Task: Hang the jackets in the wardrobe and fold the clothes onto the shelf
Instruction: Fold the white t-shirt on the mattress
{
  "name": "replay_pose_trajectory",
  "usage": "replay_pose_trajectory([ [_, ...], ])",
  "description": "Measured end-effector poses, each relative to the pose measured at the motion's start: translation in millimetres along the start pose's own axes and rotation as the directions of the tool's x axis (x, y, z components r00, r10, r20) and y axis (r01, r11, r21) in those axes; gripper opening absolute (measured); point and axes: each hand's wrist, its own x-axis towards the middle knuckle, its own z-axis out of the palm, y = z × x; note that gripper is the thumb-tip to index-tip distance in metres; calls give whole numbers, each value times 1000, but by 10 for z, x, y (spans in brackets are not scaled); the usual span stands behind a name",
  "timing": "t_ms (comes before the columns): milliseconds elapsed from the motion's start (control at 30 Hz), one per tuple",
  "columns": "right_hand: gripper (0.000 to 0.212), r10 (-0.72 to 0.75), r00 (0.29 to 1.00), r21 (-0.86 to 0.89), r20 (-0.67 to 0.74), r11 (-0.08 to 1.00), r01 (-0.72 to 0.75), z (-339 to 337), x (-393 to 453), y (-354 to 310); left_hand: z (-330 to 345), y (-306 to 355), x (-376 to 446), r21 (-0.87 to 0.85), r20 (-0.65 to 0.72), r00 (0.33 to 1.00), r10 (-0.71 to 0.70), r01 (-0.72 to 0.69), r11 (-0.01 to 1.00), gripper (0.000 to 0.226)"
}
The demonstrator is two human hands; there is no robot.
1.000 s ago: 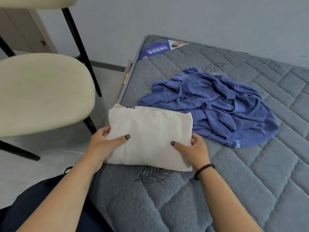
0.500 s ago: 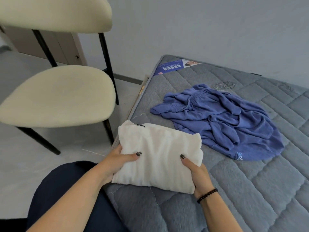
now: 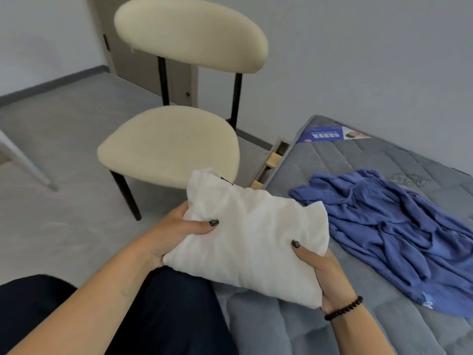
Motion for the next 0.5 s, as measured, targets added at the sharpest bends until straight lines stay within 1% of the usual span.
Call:
replay_pose_trajectory([
  [67,45,-34,999,-53,22,998,35,314,173,-57,-277,78,-23,-32,-38,999,15,-17,999,77],
  [133,44,-55,998,-116,25,992,57,595,381,-58,-559,150,-21,-62,-78,996,30,-35,997,79],
  [167,43,-58,998,-149,15,987,59,742,495,-48,-699,182,-4,-79,-105,994,34,-43,996,76],
  [233,41,-55,998,-196,0,979,54,1019,762,-5,-979,254,68,-109,-168,985,40,-59,992,61],
  [300,40,-41,999,-218,0,975,40,1288,1061,45,-1265,329,184,-116,-244,969,25,-55,992,46],
  [333,39,-29,1000,-231,2,972,29,1422,1215,69,-1416,367,248,-114,-274,962,15,-48,992,43],
  [500,34,47,999,-278,3,959,-45,2105,1941,135,-2179,569,561,-117,-366,930,-24,-20,993,47],
])
